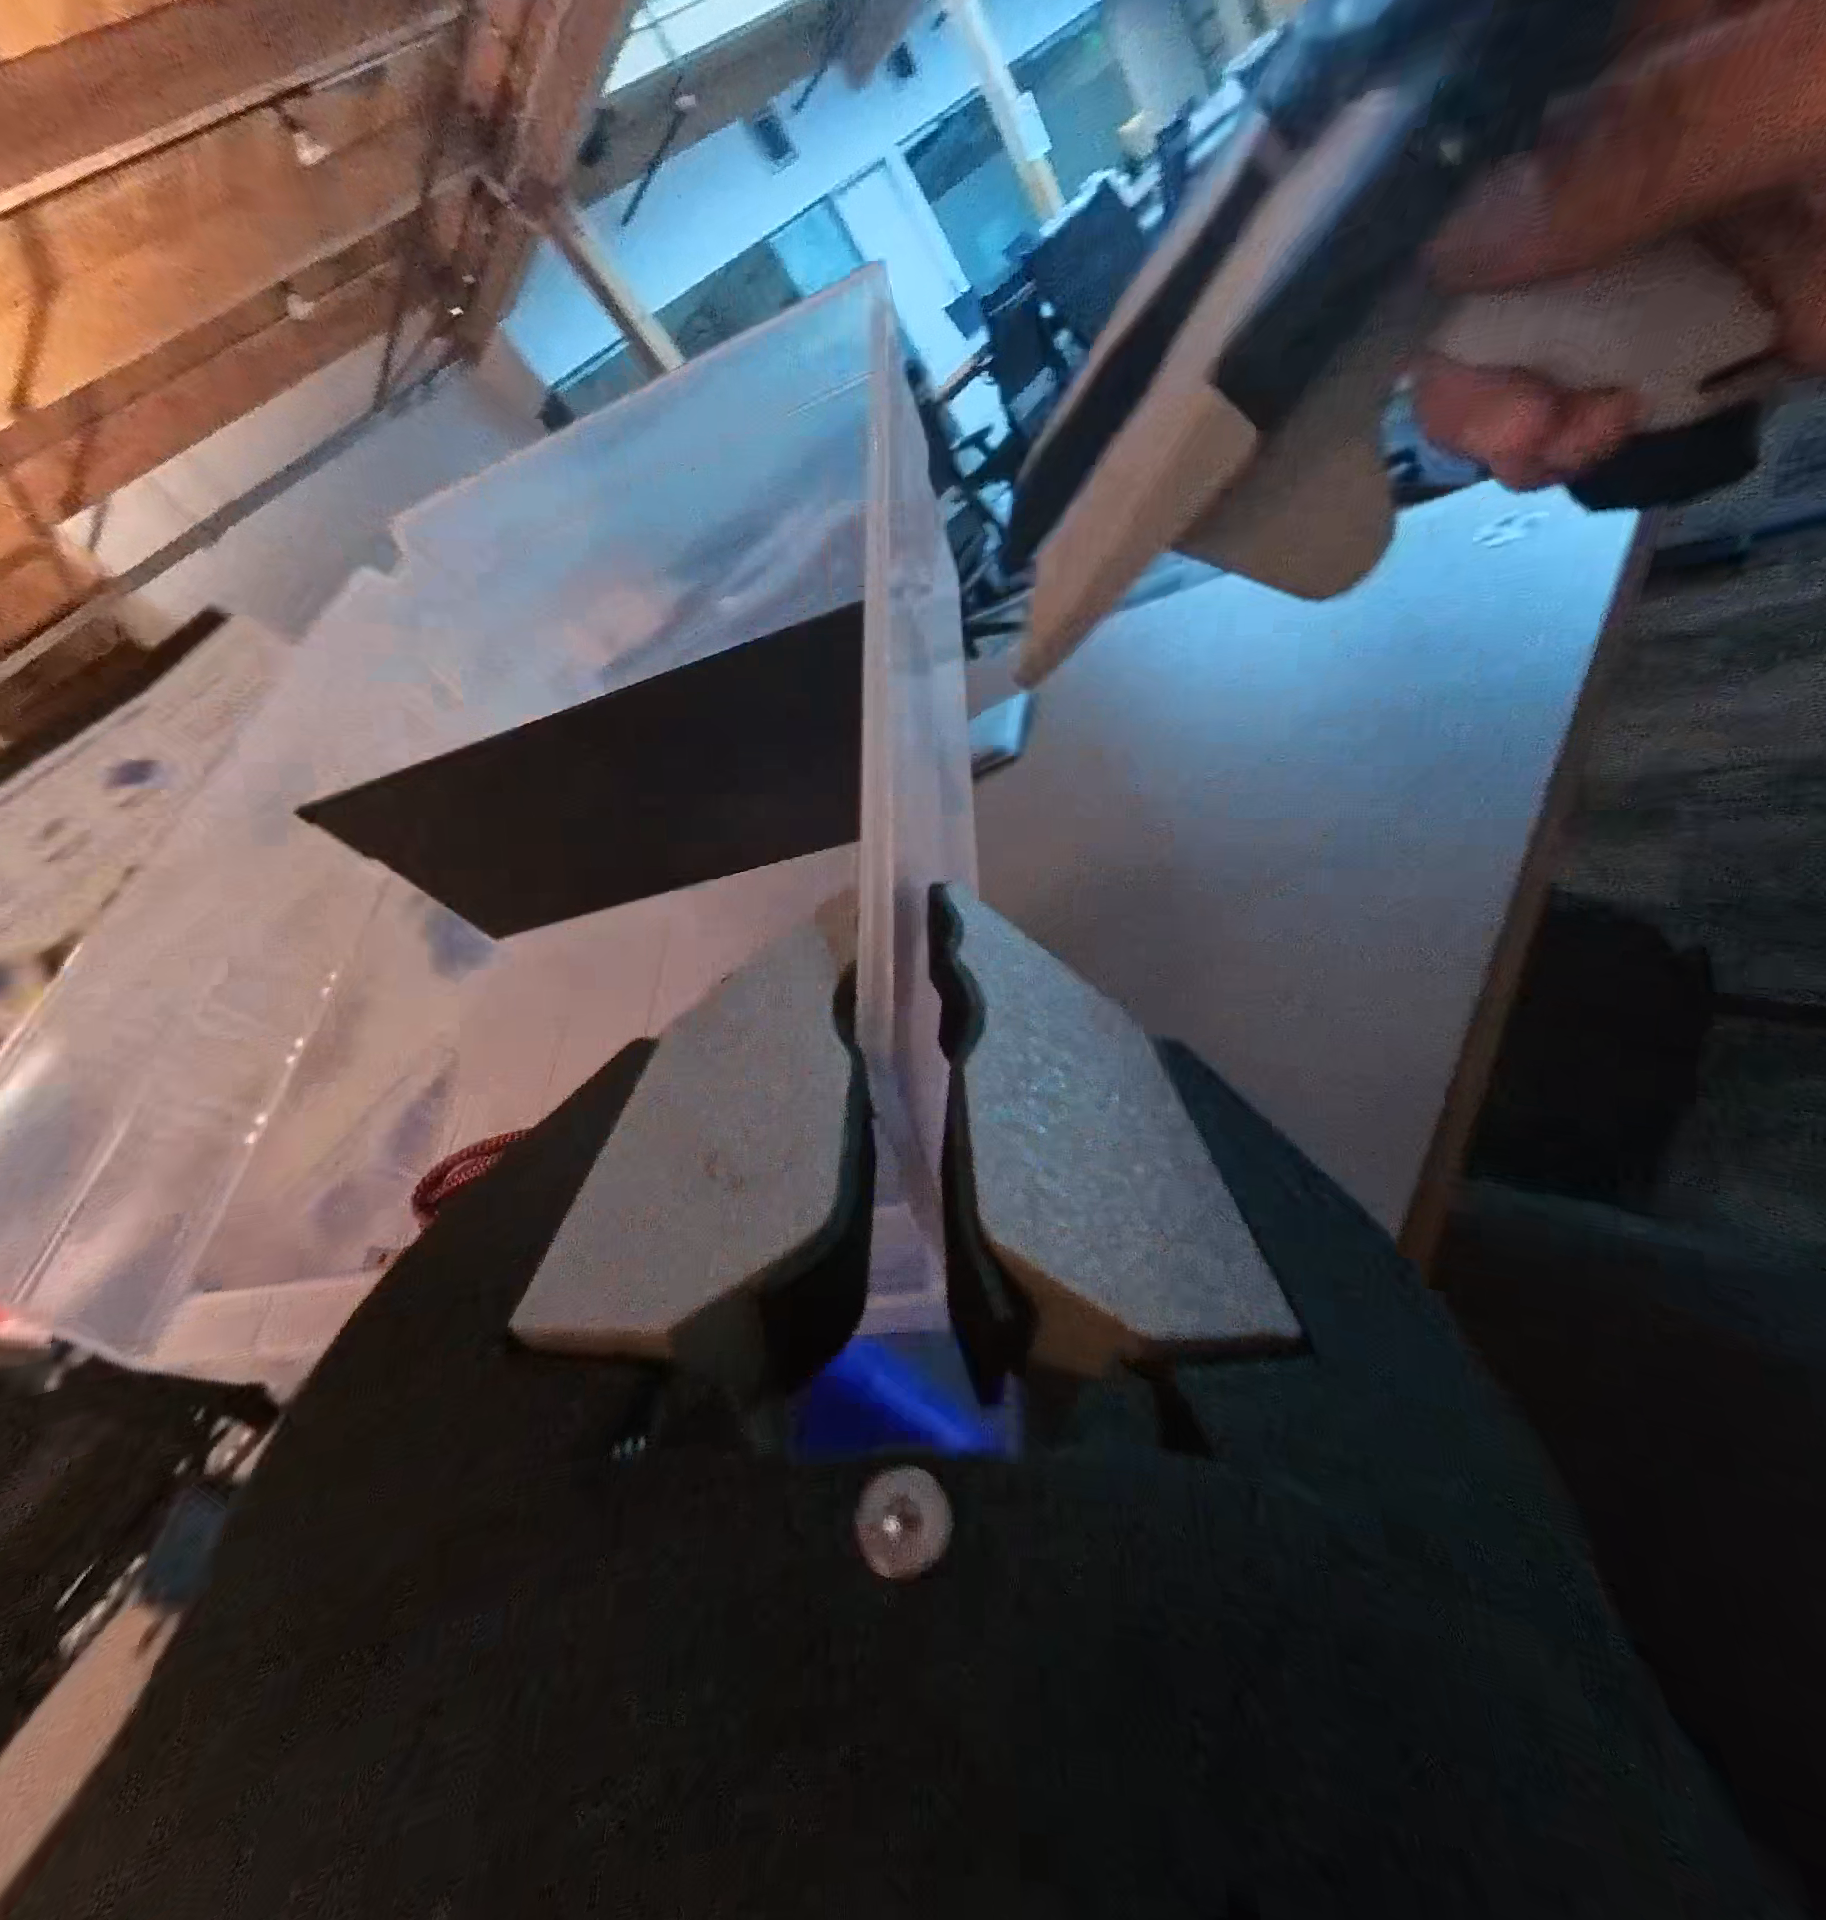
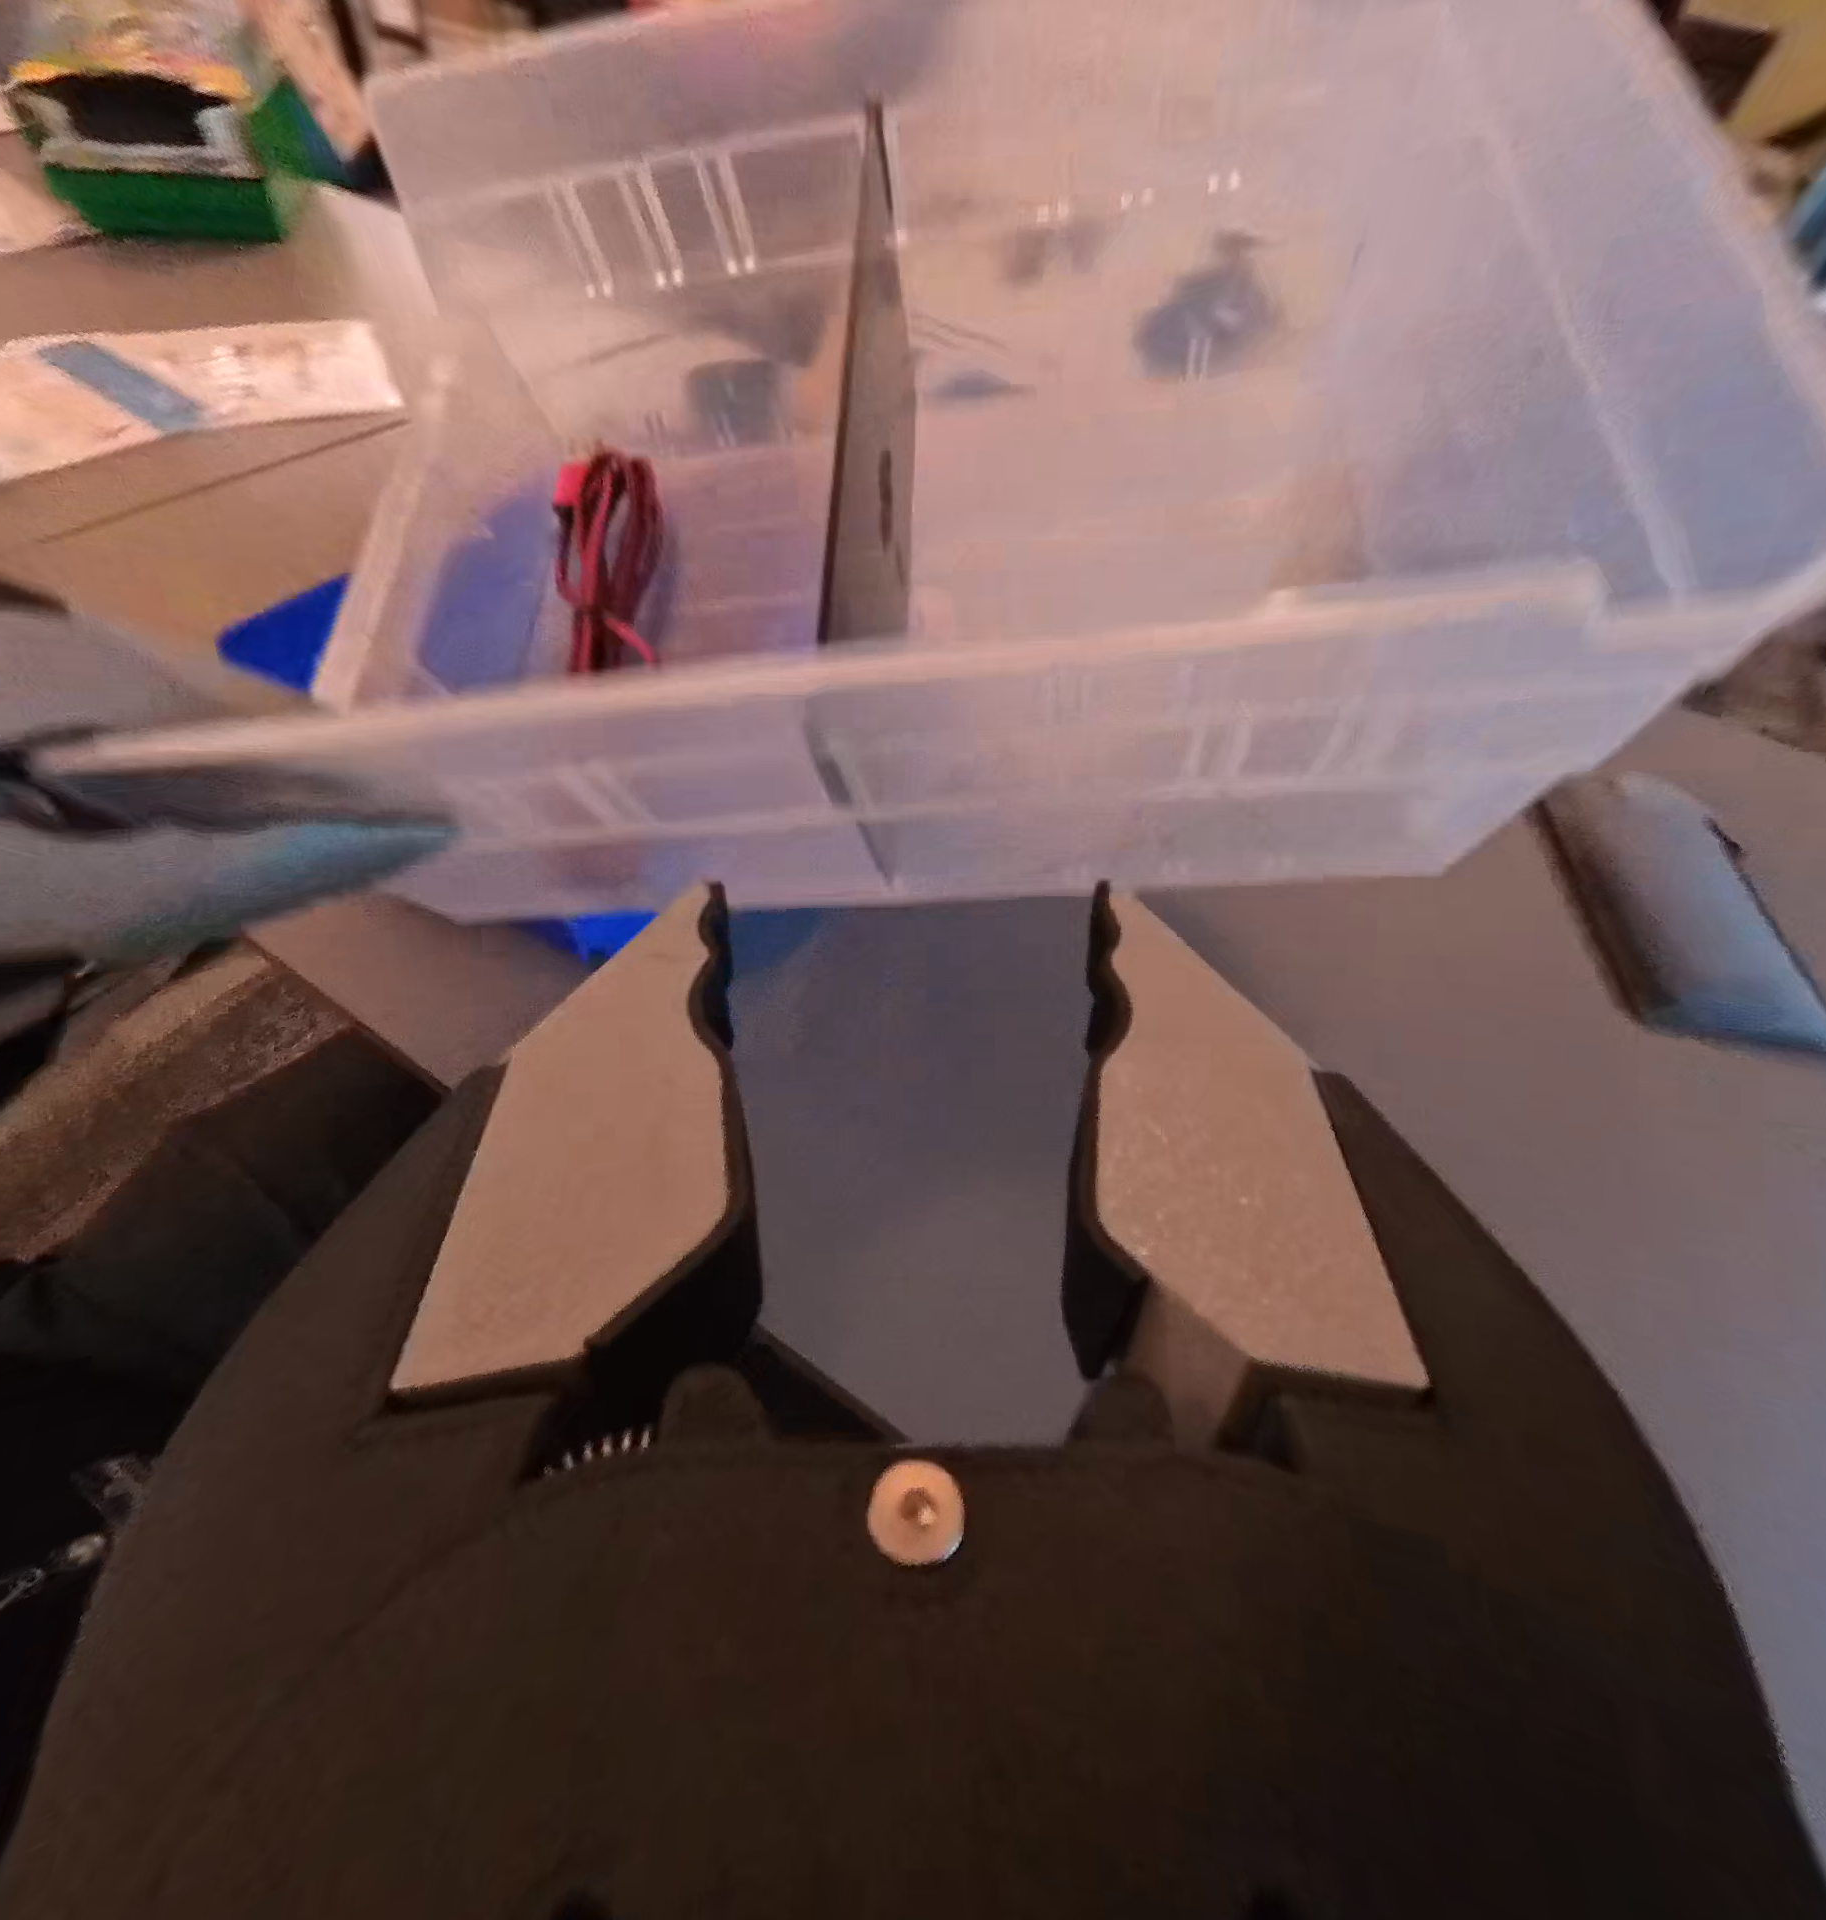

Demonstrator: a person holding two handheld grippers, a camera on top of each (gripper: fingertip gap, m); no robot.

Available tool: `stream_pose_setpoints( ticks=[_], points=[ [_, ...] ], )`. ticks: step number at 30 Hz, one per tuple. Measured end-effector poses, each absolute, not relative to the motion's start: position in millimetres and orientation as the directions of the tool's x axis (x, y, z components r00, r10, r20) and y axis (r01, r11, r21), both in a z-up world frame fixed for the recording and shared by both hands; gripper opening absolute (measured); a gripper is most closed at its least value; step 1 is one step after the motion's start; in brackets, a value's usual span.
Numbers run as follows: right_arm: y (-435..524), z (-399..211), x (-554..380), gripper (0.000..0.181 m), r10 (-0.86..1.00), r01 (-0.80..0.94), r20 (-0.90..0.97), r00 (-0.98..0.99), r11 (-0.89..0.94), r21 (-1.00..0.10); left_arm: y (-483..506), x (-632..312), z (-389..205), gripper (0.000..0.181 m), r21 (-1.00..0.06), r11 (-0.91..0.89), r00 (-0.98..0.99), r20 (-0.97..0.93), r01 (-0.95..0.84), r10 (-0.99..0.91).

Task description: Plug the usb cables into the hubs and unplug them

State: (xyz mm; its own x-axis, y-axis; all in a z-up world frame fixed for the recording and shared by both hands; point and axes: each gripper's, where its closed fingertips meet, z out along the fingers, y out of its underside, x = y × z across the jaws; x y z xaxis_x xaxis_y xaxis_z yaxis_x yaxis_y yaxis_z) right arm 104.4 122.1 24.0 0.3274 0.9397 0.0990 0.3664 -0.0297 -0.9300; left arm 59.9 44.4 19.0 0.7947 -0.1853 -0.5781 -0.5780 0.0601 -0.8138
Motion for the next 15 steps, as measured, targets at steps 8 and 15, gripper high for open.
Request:
stream_pose_setpoints(
  ticks=[8,15],
  points=[
    [180,-4,190,0.069,0.854,0.484,0.154,0.497,-0.126,-0.866,131,154,-56,0.004,-0.852,-0.029,0.793,-0.474,-0.523,-0.383],
    [205,-31,202,0.073,0.832,0.532,0.135,0.537,-0.21,-0.82,160,169,-116,0.006,-0.897,-0.25,0.845,-0.206,-0.365,-0.494]
  ],
)
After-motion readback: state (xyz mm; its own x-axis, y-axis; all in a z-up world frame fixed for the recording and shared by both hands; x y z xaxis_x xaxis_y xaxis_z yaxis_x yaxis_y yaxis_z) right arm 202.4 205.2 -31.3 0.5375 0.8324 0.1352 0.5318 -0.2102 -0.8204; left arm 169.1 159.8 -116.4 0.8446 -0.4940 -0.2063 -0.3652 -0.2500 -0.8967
